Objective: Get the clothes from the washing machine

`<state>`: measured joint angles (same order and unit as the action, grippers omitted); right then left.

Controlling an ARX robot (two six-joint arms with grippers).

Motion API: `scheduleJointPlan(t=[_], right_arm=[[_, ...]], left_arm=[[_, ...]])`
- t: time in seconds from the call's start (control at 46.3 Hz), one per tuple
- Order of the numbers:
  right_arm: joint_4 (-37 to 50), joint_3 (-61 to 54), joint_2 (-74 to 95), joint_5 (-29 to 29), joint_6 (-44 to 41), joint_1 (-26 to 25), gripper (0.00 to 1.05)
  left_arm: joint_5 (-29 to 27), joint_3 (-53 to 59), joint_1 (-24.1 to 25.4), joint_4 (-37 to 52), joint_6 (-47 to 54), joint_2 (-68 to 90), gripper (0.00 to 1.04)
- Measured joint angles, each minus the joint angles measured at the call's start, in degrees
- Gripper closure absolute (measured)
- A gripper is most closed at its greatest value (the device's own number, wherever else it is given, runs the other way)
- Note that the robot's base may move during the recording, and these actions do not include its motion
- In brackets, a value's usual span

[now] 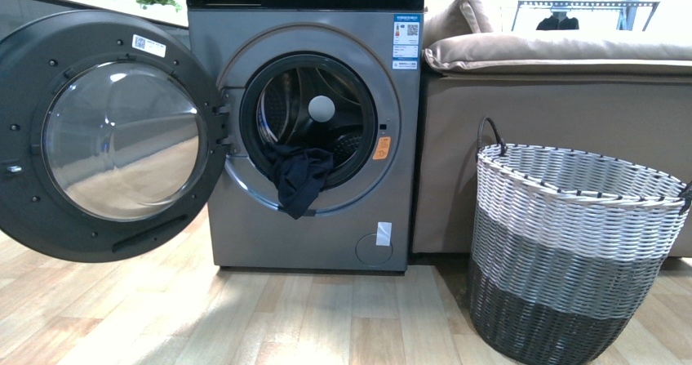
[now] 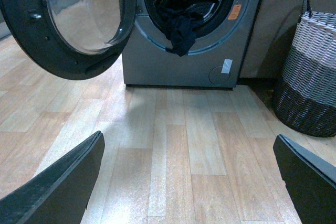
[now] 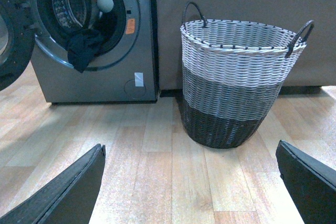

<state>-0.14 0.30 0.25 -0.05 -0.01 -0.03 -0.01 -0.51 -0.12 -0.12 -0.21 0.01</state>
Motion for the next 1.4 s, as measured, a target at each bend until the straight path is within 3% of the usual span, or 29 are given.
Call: scheduleJointPlan(t=[1.404], right_arm=[[0.0, 0.0, 0.0, 0.0, 0.0, 0.0, 0.07]], left_arm=[[0.0, 0.0, 0.0, 0.0, 0.0, 0.0, 0.07]])
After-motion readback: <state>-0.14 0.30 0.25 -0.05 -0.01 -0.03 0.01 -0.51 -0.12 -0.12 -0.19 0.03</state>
